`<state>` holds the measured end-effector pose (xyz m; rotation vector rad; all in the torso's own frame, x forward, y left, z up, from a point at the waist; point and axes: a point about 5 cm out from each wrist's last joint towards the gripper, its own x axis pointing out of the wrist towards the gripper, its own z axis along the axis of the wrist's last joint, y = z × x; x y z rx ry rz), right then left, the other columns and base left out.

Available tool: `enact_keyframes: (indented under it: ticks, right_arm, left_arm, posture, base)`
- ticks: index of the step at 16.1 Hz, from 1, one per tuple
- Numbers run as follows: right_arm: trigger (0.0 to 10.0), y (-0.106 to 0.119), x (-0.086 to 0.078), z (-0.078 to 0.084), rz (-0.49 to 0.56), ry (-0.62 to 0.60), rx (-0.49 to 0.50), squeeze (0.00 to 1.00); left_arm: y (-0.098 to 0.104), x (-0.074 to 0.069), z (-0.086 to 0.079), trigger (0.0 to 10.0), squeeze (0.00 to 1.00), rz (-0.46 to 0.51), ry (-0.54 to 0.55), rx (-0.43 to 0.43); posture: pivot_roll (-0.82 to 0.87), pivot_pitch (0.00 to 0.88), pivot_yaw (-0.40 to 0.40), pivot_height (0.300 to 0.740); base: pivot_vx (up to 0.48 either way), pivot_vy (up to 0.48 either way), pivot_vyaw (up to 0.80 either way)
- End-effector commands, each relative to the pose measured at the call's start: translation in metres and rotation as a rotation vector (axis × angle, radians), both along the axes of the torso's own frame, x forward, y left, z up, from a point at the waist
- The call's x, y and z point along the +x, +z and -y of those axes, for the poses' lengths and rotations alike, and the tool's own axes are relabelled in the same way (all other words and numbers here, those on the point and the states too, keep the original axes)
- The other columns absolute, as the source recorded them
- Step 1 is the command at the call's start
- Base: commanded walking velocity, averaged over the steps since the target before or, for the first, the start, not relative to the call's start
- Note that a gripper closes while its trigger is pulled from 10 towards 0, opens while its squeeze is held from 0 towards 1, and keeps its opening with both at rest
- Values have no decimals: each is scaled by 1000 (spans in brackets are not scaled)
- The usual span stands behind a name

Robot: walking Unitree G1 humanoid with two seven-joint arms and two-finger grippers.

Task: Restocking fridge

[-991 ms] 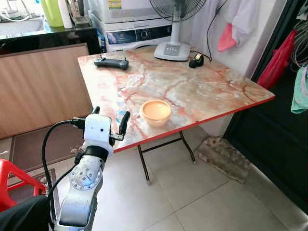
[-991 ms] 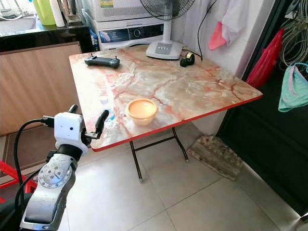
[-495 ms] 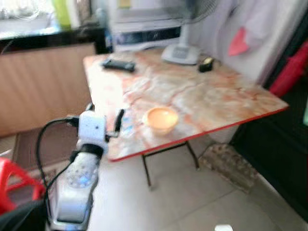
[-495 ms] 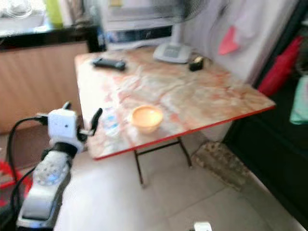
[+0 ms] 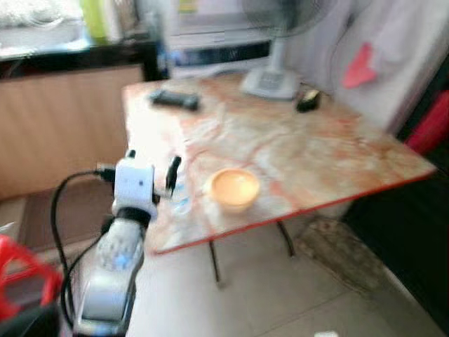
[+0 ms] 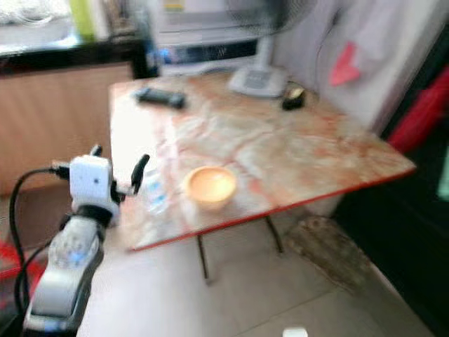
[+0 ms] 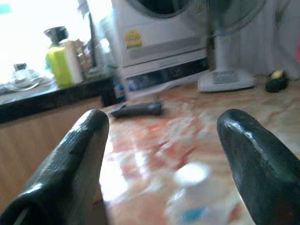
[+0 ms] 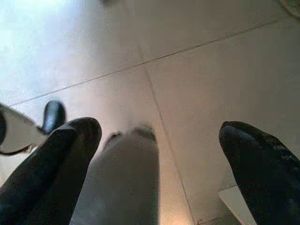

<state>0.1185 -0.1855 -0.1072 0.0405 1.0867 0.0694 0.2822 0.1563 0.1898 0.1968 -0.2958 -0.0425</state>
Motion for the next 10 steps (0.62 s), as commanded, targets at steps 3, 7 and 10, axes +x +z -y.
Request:
enact_keyframes:
  ticks: [3,7,10]
  right_arm:
    - [10000,-1,-7,7,-26,-3,-16,0]
    - [10000,-1,-7,7,-35,3,-10,0]
    - [10000,-2,-7,7,-39,12,-10,0]
  left_arm:
    - [2,-1,8,10000,0,9,-18,11]
    - [2,-1,9,10000,0,15,-27,9]
    - [7,-2,6,10000,0,14,-22,-40]
  posture:
    - [177,0,-65,740]
    - [180,0,-69,740]
    - [184,0,-69,740]
  base:
    - [275,0,0]
    - [64,0,0]
    - [0,0,0]
